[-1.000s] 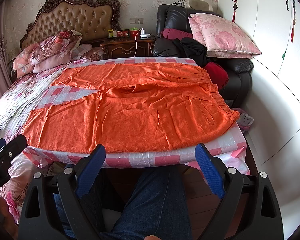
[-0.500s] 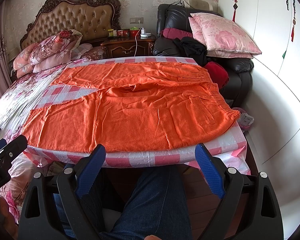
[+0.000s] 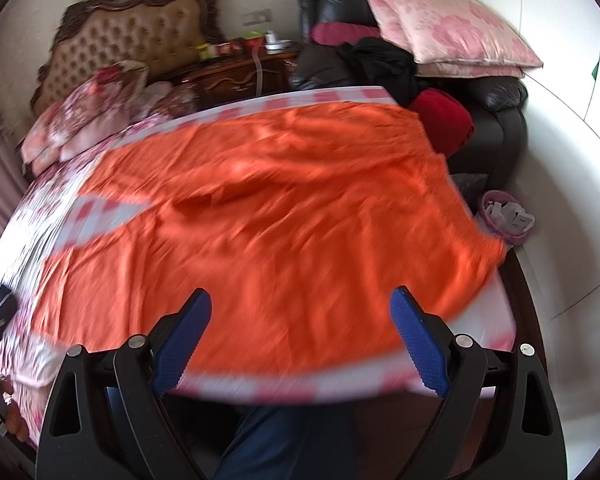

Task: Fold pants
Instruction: 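Reach the right tool to the pants waistband and close on it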

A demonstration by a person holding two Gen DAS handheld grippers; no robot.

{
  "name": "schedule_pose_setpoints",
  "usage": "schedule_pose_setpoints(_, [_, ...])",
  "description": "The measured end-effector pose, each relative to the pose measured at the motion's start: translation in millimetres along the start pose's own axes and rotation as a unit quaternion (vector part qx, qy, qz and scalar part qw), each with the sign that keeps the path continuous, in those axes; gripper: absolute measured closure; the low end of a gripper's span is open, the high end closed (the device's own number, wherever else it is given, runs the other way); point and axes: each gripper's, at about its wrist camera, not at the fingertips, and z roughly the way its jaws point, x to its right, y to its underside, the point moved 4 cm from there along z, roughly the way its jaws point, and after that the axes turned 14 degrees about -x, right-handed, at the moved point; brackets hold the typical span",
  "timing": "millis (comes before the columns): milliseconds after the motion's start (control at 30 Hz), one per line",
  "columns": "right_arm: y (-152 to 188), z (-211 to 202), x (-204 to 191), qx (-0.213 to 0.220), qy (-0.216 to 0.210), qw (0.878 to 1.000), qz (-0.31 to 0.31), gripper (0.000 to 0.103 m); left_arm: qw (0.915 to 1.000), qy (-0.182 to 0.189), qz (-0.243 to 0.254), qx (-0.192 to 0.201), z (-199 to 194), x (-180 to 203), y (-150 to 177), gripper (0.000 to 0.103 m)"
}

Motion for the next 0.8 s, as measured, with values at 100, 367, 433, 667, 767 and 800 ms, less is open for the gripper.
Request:
schedule_pose_setpoints(100, [-58, 23, 30, -0.003, 0.028, 1.0, 0.005, 0.015, 0.9995, 0.025, 0.009, -0.017, 24, -6, -22, 0.002])
schedule_pose_setpoints(367, [-221, 120, 72, -0.064, 0.125, 0.986, -0.088, 0.016, 0.9989, 0.021, -0.004, -0.041, 67, -34, -44, 0.002])
schedule_pose_setpoints(433, [-247, 144, 71, -0.083, 0.14, 0.98, -0.113, 0.017, 0.9981, 0.027, -0.01, -0.055, 74, -44, -45, 0.002])
schedule_pose_setpoints(667, [-316, 215, 76, -0.133, 0.144, 0.969, -0.151, 0.022, 0.995, 0.024, -0.036, -0.09, 98, -81, -65, 0.002])
schedule_pose_setpoints(767, [-332, 235, 82, -0.15, 0.139, 0.967, -0.152, 0.025, 0.9935, 0.032, -0.051, -0.097, 106, -98, -80, 0.002])
schedule_pose_setpoints(800, [-335, 240, 82, -0.156, 0.137, 0.966, -0.153, 0.027, 0.9934, 0.032, -0.055, -0.096, 109, -102, -86, 0.002])
